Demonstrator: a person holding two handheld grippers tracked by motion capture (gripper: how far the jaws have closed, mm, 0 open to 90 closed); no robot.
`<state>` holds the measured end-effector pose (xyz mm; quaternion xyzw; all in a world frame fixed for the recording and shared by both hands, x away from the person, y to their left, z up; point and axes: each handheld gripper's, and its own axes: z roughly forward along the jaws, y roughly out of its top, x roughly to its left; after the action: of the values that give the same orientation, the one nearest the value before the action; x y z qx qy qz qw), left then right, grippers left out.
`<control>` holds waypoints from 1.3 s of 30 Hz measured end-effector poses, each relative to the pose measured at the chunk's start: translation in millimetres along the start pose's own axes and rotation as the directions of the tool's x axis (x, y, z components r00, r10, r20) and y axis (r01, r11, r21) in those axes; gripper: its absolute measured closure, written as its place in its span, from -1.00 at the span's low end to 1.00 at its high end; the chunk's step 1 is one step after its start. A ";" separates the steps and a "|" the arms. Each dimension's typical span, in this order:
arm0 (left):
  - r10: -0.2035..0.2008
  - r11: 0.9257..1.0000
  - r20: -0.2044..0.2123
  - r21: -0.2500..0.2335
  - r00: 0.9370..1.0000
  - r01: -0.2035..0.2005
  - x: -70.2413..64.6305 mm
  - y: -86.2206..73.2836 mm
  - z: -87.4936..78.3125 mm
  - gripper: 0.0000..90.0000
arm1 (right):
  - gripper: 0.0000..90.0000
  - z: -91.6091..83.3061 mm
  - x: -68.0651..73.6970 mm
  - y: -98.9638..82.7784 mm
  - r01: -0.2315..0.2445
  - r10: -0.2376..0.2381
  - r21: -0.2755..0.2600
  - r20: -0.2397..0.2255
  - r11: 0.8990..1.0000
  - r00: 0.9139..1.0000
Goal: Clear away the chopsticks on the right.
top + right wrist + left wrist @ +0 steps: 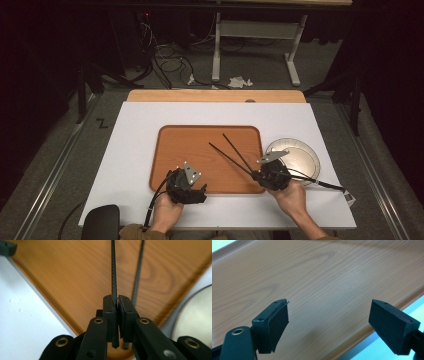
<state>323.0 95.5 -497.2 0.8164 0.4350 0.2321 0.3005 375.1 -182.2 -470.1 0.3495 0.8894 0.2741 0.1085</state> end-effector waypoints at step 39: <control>-0.059 0.997 0.067 -0.037 0.996 0.062 4.8 1.9 -10.7 -0.63 | 0.52 -25.6 -9.4 -19.5 0.066 -0.061 -0.101 0.048 0.993 0.997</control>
<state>319.7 101.8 -487.7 0.8041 0.4448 0.2042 0.3375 361.2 -210.9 -459.9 0.3209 0.8821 0.3079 0.1550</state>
